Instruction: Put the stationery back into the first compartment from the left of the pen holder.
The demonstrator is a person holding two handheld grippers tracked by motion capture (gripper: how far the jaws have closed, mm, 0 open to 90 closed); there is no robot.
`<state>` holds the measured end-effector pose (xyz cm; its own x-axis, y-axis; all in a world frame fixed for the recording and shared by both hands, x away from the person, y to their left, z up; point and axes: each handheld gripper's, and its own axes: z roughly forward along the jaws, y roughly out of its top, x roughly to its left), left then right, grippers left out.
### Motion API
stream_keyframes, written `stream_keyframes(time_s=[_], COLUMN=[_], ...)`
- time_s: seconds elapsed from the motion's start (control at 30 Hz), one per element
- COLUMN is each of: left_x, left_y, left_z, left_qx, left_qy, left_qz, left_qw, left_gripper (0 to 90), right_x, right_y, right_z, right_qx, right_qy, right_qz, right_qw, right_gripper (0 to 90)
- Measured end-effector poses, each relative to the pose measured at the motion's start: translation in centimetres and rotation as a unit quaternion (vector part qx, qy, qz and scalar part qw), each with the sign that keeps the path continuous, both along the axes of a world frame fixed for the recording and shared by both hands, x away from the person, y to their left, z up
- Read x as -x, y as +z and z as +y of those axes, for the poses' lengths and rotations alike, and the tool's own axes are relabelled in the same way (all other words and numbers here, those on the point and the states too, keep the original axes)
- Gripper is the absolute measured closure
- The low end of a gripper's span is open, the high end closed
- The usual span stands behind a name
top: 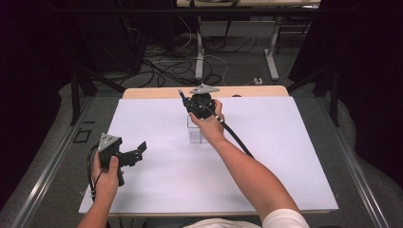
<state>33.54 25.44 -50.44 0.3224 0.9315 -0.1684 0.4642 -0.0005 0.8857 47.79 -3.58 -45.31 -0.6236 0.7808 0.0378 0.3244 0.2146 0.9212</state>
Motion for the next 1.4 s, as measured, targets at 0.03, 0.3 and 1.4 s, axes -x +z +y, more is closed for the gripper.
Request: stream_keyframes(time_s=[0.03,0.3,1.4], left_x=[0.0,0.0,0.0], left_y=[0.0,0.0,-0.1], left_z=[0.0,0.0,-0.1], left_qx=[0.000,-0.001,-0.006], left_qy=[0.000,0.000,-0.001], left_qz=[0.000,0.000,0.002], left_qw=[1.0000,1.0000,1.0000], left_gripper=[0.2,0.2,0.2], right_x=[0.0,0.3,2.4], right_y=[0.0,-0.5,0.0], right_z=[0.0,0.4,-3.6], right_qx=[0.002,0.008,0.003], right_qy=[0.000,0.003,0.018], right_qz=[0.004,0.005,0.019], right_qw=[1.0000,0.9999,0.9997], right_gripper=[79.7,79.6,43.9])
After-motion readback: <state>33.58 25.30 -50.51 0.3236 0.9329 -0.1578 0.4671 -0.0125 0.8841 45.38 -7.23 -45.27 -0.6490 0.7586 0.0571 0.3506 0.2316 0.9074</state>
